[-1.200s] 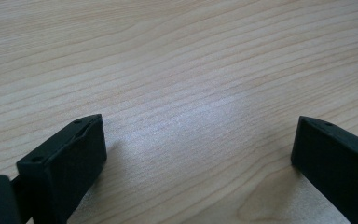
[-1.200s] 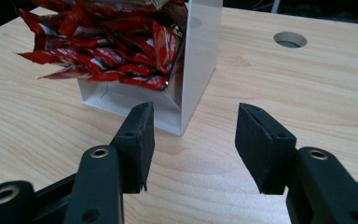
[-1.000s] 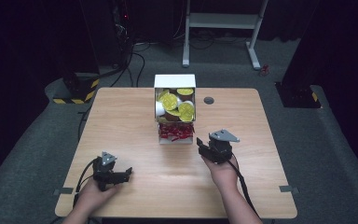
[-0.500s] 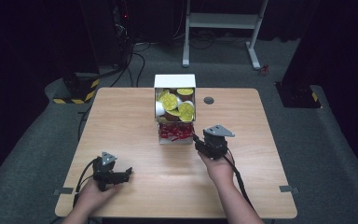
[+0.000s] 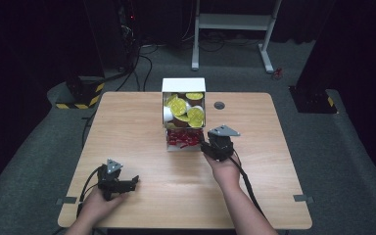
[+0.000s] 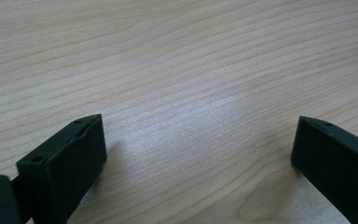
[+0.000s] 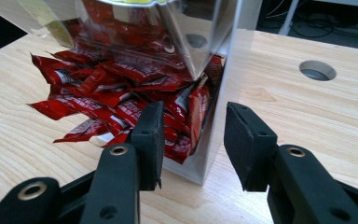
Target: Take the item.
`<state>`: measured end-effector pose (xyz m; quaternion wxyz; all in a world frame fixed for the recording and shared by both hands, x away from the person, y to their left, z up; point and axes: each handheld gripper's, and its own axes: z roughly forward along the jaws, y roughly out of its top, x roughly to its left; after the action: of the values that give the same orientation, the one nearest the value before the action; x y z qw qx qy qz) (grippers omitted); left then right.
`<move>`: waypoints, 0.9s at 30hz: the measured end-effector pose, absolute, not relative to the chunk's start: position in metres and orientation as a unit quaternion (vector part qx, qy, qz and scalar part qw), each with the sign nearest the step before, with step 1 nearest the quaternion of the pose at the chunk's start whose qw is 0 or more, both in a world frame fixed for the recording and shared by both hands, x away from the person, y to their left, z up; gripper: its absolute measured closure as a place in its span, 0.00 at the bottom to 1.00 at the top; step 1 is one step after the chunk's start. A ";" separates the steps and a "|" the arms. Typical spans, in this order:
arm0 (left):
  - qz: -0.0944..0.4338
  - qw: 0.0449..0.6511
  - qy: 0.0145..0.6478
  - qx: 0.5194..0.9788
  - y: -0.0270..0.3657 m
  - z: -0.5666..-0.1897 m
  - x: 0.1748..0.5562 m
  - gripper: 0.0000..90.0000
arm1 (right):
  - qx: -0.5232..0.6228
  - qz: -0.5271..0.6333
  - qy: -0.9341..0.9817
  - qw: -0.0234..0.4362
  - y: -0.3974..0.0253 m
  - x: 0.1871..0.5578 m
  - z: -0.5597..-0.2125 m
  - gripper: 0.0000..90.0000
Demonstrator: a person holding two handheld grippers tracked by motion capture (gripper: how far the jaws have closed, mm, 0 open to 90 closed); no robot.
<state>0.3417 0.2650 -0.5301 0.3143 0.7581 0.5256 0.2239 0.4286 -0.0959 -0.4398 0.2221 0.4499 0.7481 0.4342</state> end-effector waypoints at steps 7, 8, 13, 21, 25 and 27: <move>0.224 0.315 0.526 0.758 0.265 -0.530 0.342 0.04 | 0.454 0.437 0.745 0.220 -0.093 0.434 -0.441 0.69; 0.224 0.314 0.526 0.758 0.265 -0.530 0.342 0.04 | 0.457 0.436 0.743 0.220 -0.093 0.437 -0.443 0.72; 0.225 0.314 0.526 0.758 0.265 -0.530 0.342 0.04 | 0.458 0.435 0.742 0.223 -0.091 0.438 -0.446 0.79; 0.225 0.314 0.526 0.758 0.265 -0.530 0.342 0.04 | 0.456 0.430 0.746 0.226 -0.090 0.440 -0.448 0.80; 0.225 0.314 0.526 0.758 0.265 -0.530 0.342 0.04 | 0.461 0.433 0.741 0.225 -0.090 0.443 -0.448 0.81; 0.225 0.315 0.526 0.757 0.265 -0.530 0.342 0.04 | 0.464 0.431 0.740 0.226 -0.091 0.444 -0.449 0.81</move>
<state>0.3417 0.2648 -0.5302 0.3146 0.7573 0.5262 0.2250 0.4442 -0.0912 -0.4488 0.2259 0.4637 0.7402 0.4313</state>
